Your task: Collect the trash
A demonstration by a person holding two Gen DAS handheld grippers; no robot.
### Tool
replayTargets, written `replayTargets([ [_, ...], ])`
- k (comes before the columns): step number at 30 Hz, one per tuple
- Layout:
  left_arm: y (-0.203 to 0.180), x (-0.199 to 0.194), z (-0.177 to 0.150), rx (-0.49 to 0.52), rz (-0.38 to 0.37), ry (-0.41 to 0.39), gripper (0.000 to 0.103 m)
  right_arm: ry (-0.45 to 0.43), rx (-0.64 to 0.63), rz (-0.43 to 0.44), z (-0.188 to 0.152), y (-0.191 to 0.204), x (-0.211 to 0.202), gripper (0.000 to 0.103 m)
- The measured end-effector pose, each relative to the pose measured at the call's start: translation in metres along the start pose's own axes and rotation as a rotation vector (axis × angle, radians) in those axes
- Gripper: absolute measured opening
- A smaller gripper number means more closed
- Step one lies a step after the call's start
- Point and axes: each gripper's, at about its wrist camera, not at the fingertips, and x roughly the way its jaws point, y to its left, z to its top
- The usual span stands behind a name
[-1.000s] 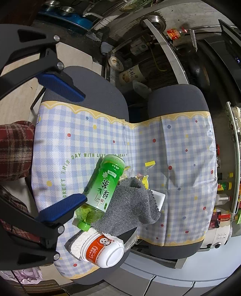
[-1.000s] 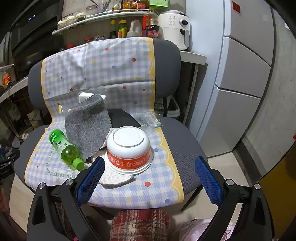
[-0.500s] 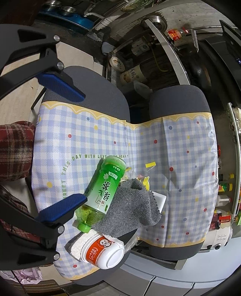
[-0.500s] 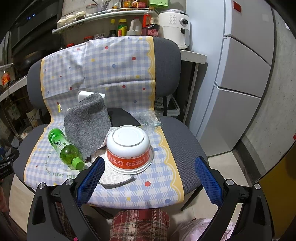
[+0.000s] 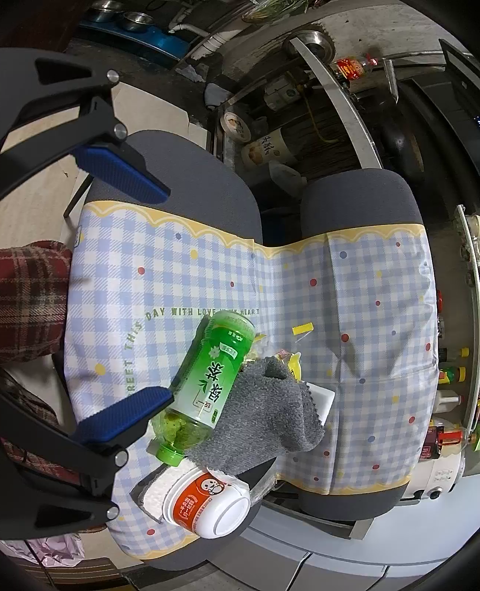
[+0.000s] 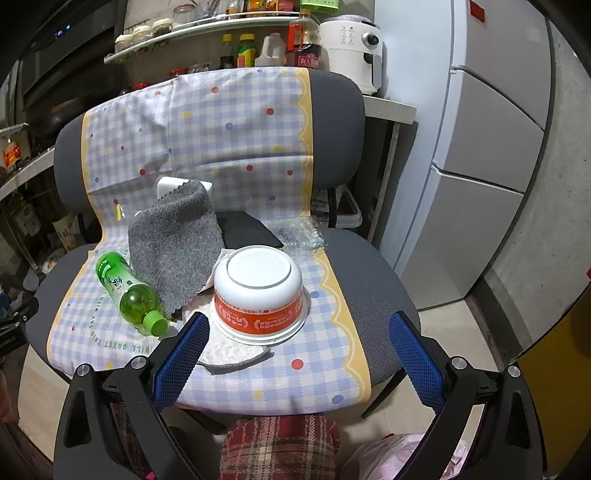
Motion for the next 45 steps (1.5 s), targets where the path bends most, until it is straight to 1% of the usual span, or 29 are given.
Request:
replayTargets([
  [4,0.000,0.000,0.000,0.000,0.001,0.000,0.096,-0.001,0.001,0.001,0.000,0.000,0.001,0.096],
  [5,0.000,0.000,0.000,0.000,0.001,0.000,0.096,0.036,-0.011,-0.006,0.001,0.000,0.000,0.096],
  [8,0.000,0.001,-0.001,0.001,0.000,0.002,0.096,0.042,-0.007,-0.003,0.000,-0.001,0.002,0.096],
  [9,-0.001,0.001,-0.001,0.001,0.001,0.002,0.096,0.031,-0.012,-0.010,-0.001,0.002,0.003,0.096],
  [15,-0.003,0.002,0.000,0.001,-0.001,0.008,0.096,0.025,-0.007,-0.007,-0.003,0.002,0.006,0.096],
  [19,-0.006,0.010,-0.001,0.003,-0.001,0.024,0.096,-0.005,-0.009,0.005,-0.008,0.003,0.013,0.096],
  [20,-0.006,0.013,-0.001,0.002,-0.004,0.030,0.096,-0.023,-0.010,0.024,-0.010,0.003,0.015,0.096],
  [21,-0.006,0.016,-0.002,0.001,-0.011,0.038,0.096,-0.059,-0.005,0.047,-0.011,0.005,0.017,0.096],
  [22,-0.007,0.021,-0.003,0.000,-0.021,0.048,0.096,-0.140,0.016,0.071,-0.011,0.005,0.016,0.096],
  [24,-0.009,0.028,-0.004,0.006,-0.032,0.059,0.096,-0.250,0.036,0.102,-0.010,0.009,0.016,0.097],
  [26,-0.013,0.034,-0.004,0.019,-0.038,0.047,0.096,-0.188,-0.012,0.087,-0.008,0.013,0.024,0.097],
  [27,-0.014,0.037,-0.004,0.019,-0.041,0.040,0.096,-0.190,-0.009,0.097,-0.006,0.016,0.024,0.097],
  [28,-0.016,0.040,-0.004,0.016,-0.052,0.034,0.096,-0.160,-0.034,0.089,-0.006,0.017,0.029,0.097],
  [30,-0.019,0.045,-0.003,-0.002,-0.108,0.008,0.096,-0.140,-0.081,0.080,-0.005,0.021,0.037,0.097],
  [31,-0.021,0.047,-0.002,-0.014,-0.132,0.000,0.096,-0.137,-0.084,0.090,-0.004,0.023,0.038,0.097],
  [32,-0.025,0.052,0.001,-0.022,-0.147,0.008,0.096,-0.143,-0.092,0.096,-0.002,0.026,0.039,0.097],
  [34,-0.038,0.064,0.011,-0.009,-0.157,0.049,0.096,-0.109,-0.087,0.111,-0.001,0.026,0.045,0.097],
  [36,-0.049,0.074,0.018,-0.007,-0.143,0.071,0.096,-0.100,-0.094,0.105,0.000,0.028,0.049,0.097],
  [38,-0.058,0.088,0.028,-0.034,-0.139,0.108,0.096,-0.094,-0.090,0.085,0.001,0.026,0.053,0.097],
  [41,-0.065,0.110,0.039,-0.082,-0.142,0.161,0.096,-0.078,-0.068,0.081,0.000,0.022,0.057,0.097],
  [45,-0.078,0.135,0.052,-0.106,-0.126,0.194,0.096,-0.048,-0.048,0.075,0.000,0.014,0.064,0.097],
])
